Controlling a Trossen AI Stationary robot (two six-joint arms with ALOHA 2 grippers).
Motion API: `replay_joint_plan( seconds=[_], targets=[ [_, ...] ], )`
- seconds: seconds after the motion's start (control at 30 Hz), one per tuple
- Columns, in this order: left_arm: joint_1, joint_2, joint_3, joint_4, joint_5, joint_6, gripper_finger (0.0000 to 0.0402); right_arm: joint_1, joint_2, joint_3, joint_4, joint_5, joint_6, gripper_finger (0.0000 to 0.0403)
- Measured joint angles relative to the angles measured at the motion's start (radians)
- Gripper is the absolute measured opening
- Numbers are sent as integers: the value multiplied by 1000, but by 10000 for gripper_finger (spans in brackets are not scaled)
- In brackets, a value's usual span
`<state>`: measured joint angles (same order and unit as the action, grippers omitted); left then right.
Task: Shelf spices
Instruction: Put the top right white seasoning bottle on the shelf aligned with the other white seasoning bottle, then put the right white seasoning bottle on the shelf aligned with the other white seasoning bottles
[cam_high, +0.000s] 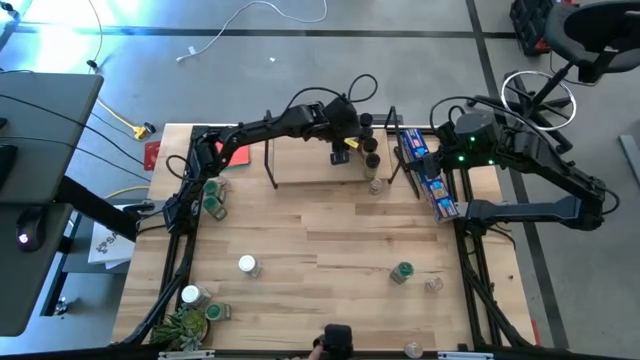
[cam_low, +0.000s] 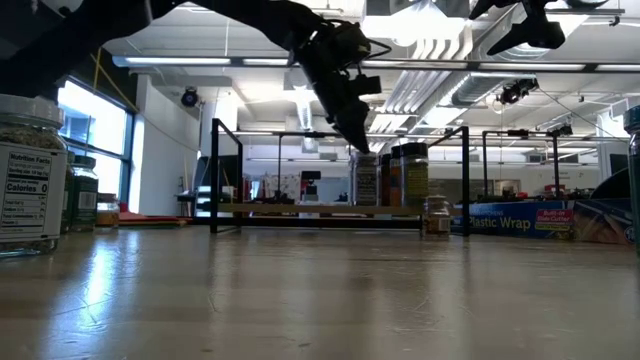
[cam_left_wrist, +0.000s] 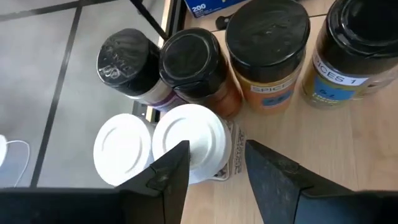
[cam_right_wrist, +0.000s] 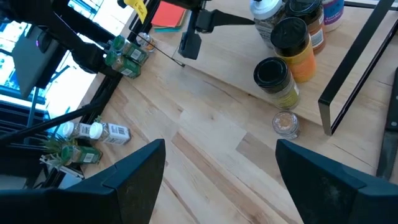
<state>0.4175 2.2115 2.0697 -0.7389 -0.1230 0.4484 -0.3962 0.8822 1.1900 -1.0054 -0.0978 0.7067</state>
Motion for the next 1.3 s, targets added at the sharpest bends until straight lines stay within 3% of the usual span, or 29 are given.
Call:
replay_joint_plan(
  seconds=[0.87,1.1,1.3],
  targets=[
    [-19,-8,0,-19,-54,-81,133,0,0,0,0,1,-7,300],
    [-41,-60,-1,-22,-44,-85,134,0,0,0,1,1,-34,300],
    [-89,-160,-1,-128,-19,-222,134,0,0,0,19,1,-92,300]
  ],
)
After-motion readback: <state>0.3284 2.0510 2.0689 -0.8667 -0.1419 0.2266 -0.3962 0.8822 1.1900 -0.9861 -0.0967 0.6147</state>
